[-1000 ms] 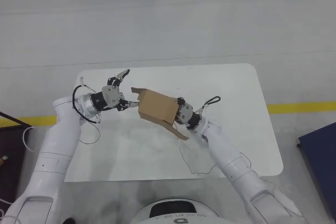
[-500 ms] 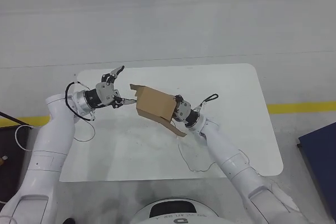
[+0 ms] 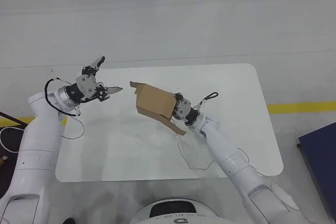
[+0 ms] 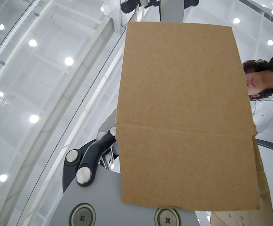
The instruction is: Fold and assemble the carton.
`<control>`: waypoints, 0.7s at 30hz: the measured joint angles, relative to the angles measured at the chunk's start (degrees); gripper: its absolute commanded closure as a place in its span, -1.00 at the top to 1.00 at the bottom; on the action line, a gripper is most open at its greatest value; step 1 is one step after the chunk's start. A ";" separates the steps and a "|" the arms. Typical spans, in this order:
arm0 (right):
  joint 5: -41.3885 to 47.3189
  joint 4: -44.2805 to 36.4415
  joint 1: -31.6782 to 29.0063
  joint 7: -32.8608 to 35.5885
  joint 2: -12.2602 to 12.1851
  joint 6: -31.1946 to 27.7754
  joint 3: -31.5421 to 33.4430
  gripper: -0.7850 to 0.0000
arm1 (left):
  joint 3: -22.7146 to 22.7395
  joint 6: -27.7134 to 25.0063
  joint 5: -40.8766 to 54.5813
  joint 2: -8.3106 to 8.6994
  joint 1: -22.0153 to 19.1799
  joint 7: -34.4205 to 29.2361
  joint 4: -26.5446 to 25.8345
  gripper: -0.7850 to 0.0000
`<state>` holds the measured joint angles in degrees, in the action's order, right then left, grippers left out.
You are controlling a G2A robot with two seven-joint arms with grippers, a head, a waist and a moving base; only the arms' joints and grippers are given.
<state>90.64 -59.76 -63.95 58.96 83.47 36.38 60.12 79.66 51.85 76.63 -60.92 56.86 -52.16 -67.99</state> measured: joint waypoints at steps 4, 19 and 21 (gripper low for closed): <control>-0.39 -0.14 0.11 -0.30 0.04 0.62 -0.26 -1.00 | 0.12 -3.53 2.37 -0.47 -1.88 2.77 1.77 0.80; -1.11 0.39 -0.21 0.72 0.10 0.58 -0.30 -1.00 | -14.77 -4.90 -1.09 -4.32 -9.99 2.19 9.23 1.00; -0.91 0.81 -0.16 0.36 0.12 0.30 -0.13 -1.00 | -14.70 -3.89 -2.96 -3.91 -9.71 -0.62 9.21 1.00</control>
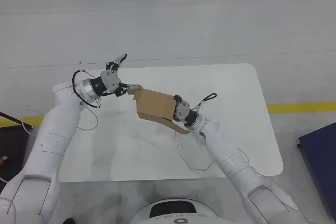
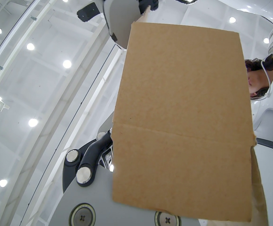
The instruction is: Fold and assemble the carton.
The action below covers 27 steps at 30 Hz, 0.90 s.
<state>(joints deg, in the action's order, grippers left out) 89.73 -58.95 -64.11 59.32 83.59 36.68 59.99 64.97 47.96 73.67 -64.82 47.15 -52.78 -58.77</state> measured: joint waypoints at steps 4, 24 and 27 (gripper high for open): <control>0.69 0.72 0.34 -0.58 0.14 0.11 0.08 -1.00 | 0.51 0.20 -2.90 0.85 1.16 -3.48 -1.20 0.99; 0.90 0.83 0.87 -1.97 0.53 -0.52 0.23 -1.00 | 7.60 -1.25 2.58 2.66 4.61 -2.02 -3.03 1.00; 0.70 0.40 0.67 -2.24 0.49 -0.52 0.37 -1.00 | 7.79 1.47 1.31 3.33 5.81 -2.24 -5.63 1.00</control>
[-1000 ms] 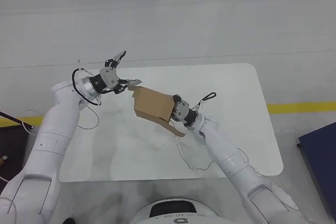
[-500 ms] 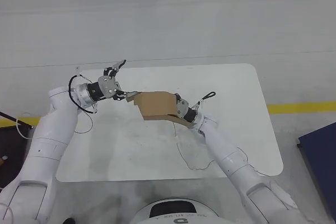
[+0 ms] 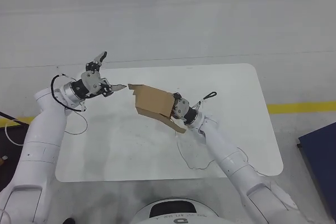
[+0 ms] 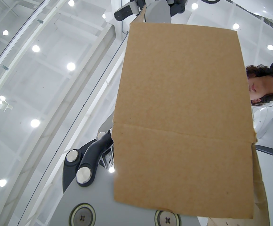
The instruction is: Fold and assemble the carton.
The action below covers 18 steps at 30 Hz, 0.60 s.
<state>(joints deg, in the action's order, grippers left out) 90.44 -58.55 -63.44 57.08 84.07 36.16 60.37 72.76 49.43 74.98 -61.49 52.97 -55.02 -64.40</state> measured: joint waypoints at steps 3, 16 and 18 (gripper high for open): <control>-0.08 -0.45 -0.08 -0.48 0.02 0.13 -0.01 -1.00 | -0.04 0.91 0.29 0.75 1.21 1.05 -1.92 1.00; -0.69 -1.58 -0.47 -0.95 0.13 0.08 -0.27 -1.00 | -4.74 0.46 3.38 0.03 -0.91 2.14 0.82 1.00; -0.82 -1.73 -0.68 -0.84 0.10 0.03 -0.18 -1.00 | -5.94 0.91 2.91 -0.23 -1.44 1.73 1.16 1.00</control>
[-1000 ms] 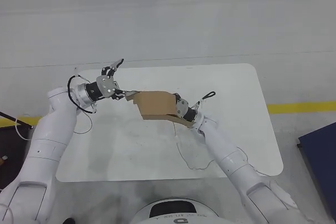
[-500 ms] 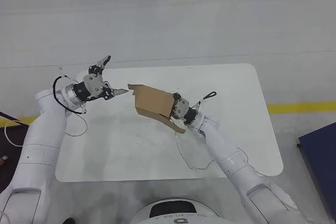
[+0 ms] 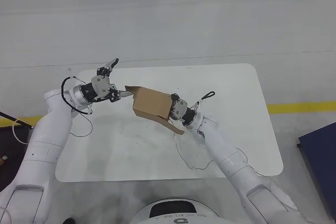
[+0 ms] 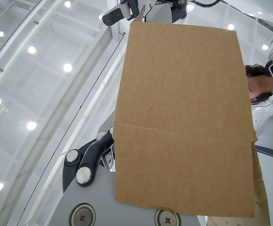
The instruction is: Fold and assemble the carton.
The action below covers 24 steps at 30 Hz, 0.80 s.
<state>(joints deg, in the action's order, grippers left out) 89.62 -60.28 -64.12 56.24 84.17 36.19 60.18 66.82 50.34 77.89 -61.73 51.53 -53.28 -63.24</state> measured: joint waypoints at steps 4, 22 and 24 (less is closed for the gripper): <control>-0.19 -0.19 -0.40 0.28 -0.07 -0.11 0.20 -1.00 | -1.60 0.10 -0.42 -0.43 -0.79 -0.56 0.73 0.91; 0.46 0.03 -0.30 1.07 0.04 0.35 0.41 -1.00 | -4.59 -0.34 -0.21 0.05 -1.49 -1.00 0.55 -0.30; 0.44 0.18 -0.20 1.14 0.07 0.35 0.35 -1.00 | -4.98 -0.43 -0.17 0.25 -1.45 -1.09 0.32 -0.29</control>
<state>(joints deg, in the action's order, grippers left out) 90.05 -60.10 -64.32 57.37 84.24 36.54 60.54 61.84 49.91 77.72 -61.48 50.08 -54.38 -62.92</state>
